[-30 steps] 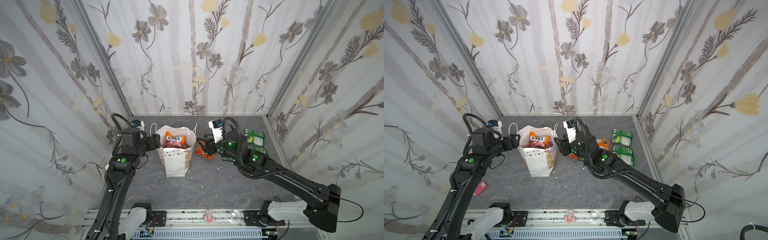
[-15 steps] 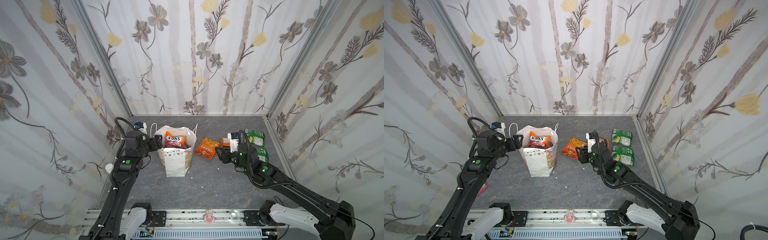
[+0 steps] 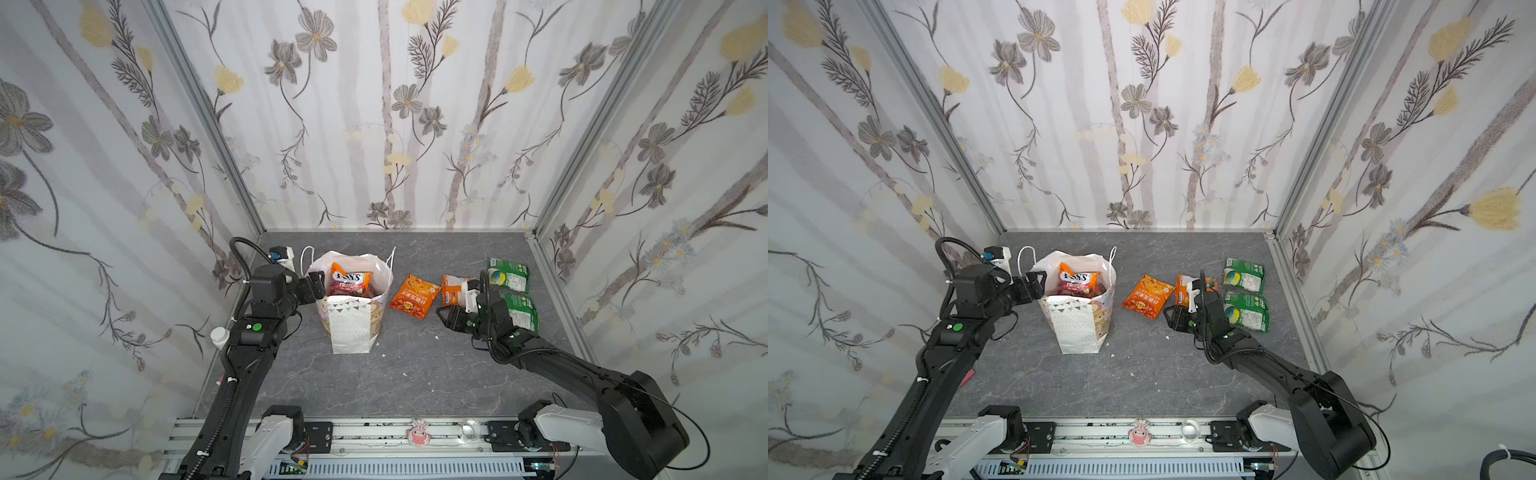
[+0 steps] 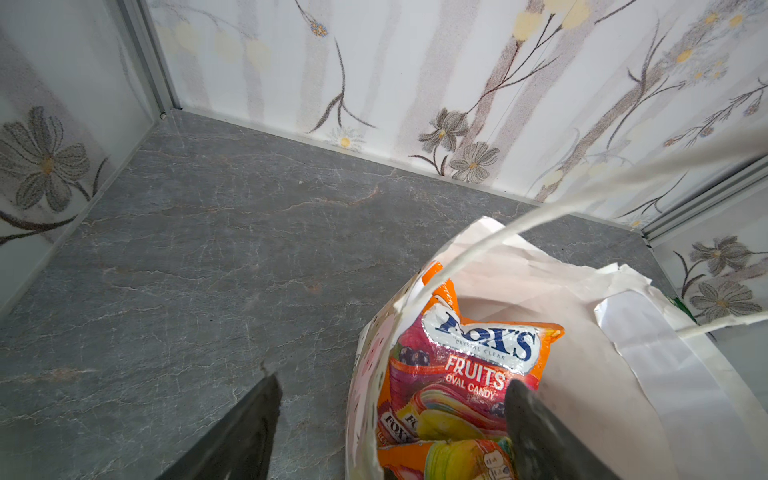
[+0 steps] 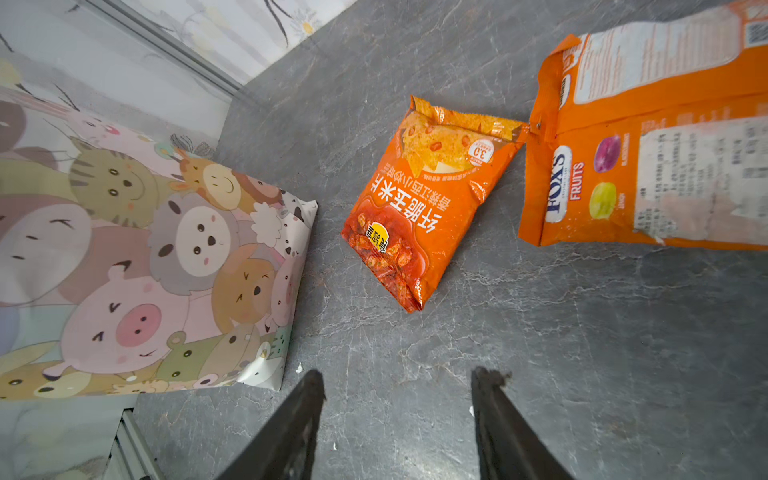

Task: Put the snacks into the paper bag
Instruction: 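Draw the right gripper back toward the orange snack packets, then lower the right gripper onto the orange chip bag and close it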

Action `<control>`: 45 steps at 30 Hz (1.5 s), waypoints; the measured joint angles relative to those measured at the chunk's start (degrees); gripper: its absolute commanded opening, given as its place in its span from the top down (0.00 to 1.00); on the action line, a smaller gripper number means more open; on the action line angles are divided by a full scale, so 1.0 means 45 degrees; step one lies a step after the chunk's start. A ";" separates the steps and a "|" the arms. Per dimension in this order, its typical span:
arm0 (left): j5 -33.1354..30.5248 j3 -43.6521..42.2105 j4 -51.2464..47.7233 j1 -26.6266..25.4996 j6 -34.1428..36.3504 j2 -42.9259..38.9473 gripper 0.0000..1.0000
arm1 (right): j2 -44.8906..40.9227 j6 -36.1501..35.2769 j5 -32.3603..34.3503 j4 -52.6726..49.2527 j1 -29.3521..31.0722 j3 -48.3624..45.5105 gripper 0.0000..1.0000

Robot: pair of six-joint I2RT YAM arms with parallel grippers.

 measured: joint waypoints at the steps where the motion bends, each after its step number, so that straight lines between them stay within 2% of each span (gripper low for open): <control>1: 0.0000 0.0000 0.0000 0.0000 0.0000 0.0000 0.16 | 0.0364 0.0029 -0.0194 0.0107 -0.0058 0.0024 0.43; 20: -0.0092 -0.0063 0.0000 0.0000 0.0000 -0.0019 0.16 | 0.4658 0.0282 -0.1773 0.2574 -0.0544 0.1064 0.45; 35: -0.0044 -0.0063 0.0000 0.0000 0.0000 0.0053 0.16 | 0.7135 0.0180 -0.3016 0.2560 -0.0952 0.3269 0.45; 45: -0.0039 -0.0063 0.0000 0.0000 0.0000 0.0015 0.15 | 0.7849 0.0073 -0.3376 0.2186 -0.0952 0.3842 0.48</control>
